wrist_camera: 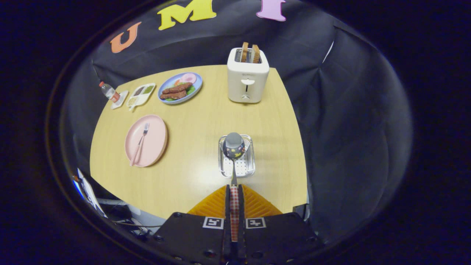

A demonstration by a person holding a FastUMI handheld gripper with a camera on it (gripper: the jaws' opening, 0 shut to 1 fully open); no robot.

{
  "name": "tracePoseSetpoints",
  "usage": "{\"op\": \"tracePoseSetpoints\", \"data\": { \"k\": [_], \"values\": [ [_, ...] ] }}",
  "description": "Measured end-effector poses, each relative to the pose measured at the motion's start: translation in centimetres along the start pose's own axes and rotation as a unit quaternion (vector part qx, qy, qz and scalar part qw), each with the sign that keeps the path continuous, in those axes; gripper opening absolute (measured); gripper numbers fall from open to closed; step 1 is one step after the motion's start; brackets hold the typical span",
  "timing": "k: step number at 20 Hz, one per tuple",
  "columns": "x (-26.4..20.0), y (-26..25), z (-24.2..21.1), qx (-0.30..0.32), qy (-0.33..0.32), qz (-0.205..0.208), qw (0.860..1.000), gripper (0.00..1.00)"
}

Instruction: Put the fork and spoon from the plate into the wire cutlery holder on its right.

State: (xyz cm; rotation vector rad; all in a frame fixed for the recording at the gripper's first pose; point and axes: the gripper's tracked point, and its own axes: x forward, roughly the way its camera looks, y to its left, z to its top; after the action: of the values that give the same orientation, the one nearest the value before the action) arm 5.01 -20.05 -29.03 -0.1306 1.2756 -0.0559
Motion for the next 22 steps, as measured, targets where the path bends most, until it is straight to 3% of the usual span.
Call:
{"op": "tracePoseSetpoints", "data": {
  "k": [8,16,22],
  "values": [
    [2.9,-0.1,0.0,0.006,0.103,0.002,0.995,0.07],
    [6.1,1.1,1.0,-0.011,0.198,0.004,0.98,0.09],
    [7.9,0.9,3.2,-0.006,0.182,-0.009,0.983,0.09]
  ]
}}
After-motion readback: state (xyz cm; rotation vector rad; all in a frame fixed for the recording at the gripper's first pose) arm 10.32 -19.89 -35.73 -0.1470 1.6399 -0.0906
